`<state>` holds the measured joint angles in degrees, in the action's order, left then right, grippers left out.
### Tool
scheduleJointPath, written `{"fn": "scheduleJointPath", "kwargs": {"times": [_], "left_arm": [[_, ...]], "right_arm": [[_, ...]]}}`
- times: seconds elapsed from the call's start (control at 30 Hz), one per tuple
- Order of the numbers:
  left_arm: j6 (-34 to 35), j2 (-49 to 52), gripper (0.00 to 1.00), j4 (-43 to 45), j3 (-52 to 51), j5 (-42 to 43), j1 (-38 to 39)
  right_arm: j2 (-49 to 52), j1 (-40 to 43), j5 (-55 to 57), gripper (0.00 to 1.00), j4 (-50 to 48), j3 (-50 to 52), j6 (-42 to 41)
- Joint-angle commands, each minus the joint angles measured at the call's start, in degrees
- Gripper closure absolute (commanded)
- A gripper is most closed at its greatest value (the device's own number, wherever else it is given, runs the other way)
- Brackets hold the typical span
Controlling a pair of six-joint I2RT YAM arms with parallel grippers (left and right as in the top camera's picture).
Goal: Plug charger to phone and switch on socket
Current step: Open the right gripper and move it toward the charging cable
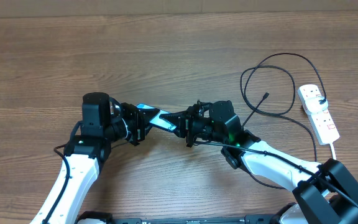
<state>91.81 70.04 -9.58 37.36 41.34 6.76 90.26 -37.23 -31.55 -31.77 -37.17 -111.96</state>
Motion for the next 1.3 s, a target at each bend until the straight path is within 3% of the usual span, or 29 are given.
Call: {"fn": "scheduleJointPath", "kwargs": {"times": [0.0,0.33,0.43,0.67,0.77,0.93,1.07,1.27], "left_arm": [[0.92,-0.35,0.85,0.57,0.2,-1.07,0.35],[0.76,-0.35,0.83,0.37,0.17,-3.06,0.35],[0.76,-0.35,0.96,0.39,0.17,-3.21,0.35],[0.79,-0.35,0.95,0.42,0.17,-4.31,0.35],[0.79,-0.35,0.95,0.42,0.17,-4.92,0.35],[-0.33,-0.35,0.96,0.48,0.17,-11.04,-0.28],[-6.78,-0.35,0.96,0.42,0.17,-11.47,-2.62],[-17.42,-0.31,0.96,-1.18,0.17,-0.94,-7.34]], "right_arm": [[-0.87,-0.81,-0.57,0.96,0.81,-0.61,0.28],[-0.87,-0.79,-0.55,0.96,0.81,-0.61,0.31],[-0.87,-0.79,-0.72,0.96,0.81,-0.61,0.31],[-0.87,-0.79,-0.74,0.93,0.81,-0.61,0.31],[-0.87,-0.79,-0.76,0.8,0.83,-0.61,0.31],[-0.87,-0.79,-0.44,0.35,2.97,-0.61,3.56],[-0.87,-0.68,8.7,0.0,8.98,-0.61,21.07],[-0.87,-0.63,21.94,0.0,15.91,-0.61,50.86]]}}
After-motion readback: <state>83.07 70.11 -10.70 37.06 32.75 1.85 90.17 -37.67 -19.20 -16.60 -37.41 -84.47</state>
